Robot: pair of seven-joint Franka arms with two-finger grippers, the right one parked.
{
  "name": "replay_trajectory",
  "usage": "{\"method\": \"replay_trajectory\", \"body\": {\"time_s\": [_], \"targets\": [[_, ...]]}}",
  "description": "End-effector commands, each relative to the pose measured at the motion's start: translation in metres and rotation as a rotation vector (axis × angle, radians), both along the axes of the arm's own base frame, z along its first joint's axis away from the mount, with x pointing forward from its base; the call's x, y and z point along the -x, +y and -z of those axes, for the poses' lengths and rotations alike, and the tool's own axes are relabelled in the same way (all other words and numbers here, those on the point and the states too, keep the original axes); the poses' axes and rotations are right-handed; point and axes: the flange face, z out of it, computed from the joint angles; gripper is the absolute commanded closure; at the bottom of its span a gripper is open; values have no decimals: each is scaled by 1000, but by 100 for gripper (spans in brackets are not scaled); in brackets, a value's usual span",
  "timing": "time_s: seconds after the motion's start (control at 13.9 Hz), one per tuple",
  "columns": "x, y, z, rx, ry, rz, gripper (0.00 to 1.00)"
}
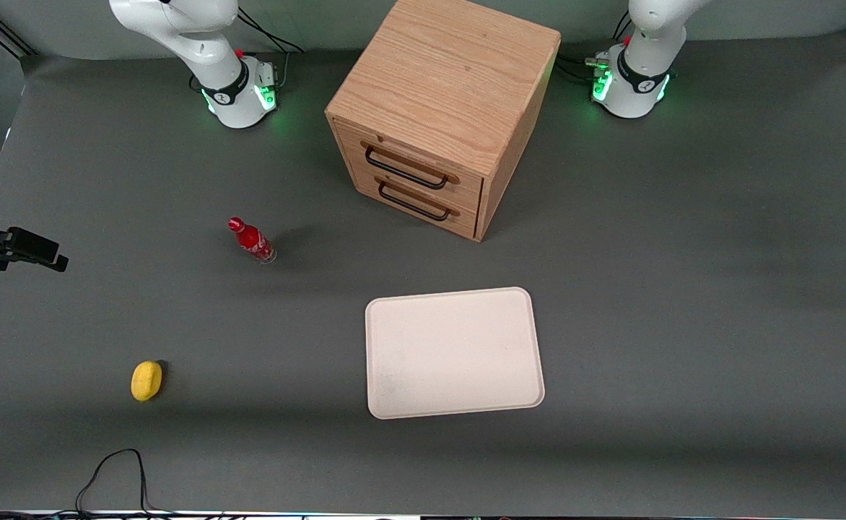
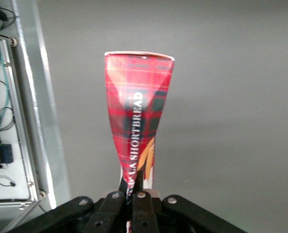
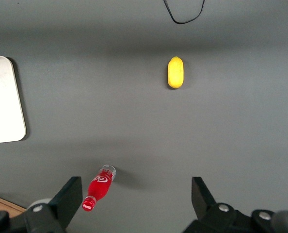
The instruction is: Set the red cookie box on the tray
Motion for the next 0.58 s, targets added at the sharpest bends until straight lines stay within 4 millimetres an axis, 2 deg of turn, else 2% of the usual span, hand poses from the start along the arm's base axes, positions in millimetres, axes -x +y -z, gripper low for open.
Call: {"method": "replay_trajectory", "body": {"time_s": [0.0, 0.22, 0.5], "targets": [[-44, -111, -4, -20, 52, -71, 100], [-72, -229, 0, -38, 62, -154, 100], [-80, -369, 11, -54, 75, -165, 100]]}}
